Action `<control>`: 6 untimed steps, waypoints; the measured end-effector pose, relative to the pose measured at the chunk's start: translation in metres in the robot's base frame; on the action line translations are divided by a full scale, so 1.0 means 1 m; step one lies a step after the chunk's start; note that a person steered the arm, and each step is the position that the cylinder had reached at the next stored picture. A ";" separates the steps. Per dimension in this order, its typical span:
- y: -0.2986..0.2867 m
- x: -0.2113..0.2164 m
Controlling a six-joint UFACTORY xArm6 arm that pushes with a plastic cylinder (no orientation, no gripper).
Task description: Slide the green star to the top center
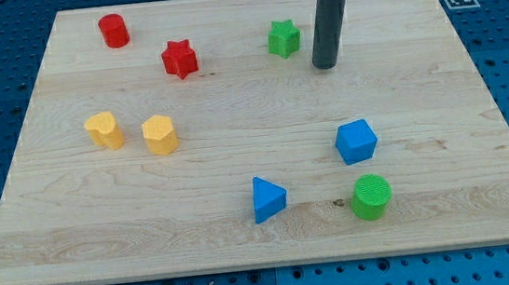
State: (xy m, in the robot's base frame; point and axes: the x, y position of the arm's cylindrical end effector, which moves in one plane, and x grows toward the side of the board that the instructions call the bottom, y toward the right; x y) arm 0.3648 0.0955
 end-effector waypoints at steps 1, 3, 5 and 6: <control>-0.021 -0.022; -0.045 -0.078; -0.048 -0.080; -0.048 -0.075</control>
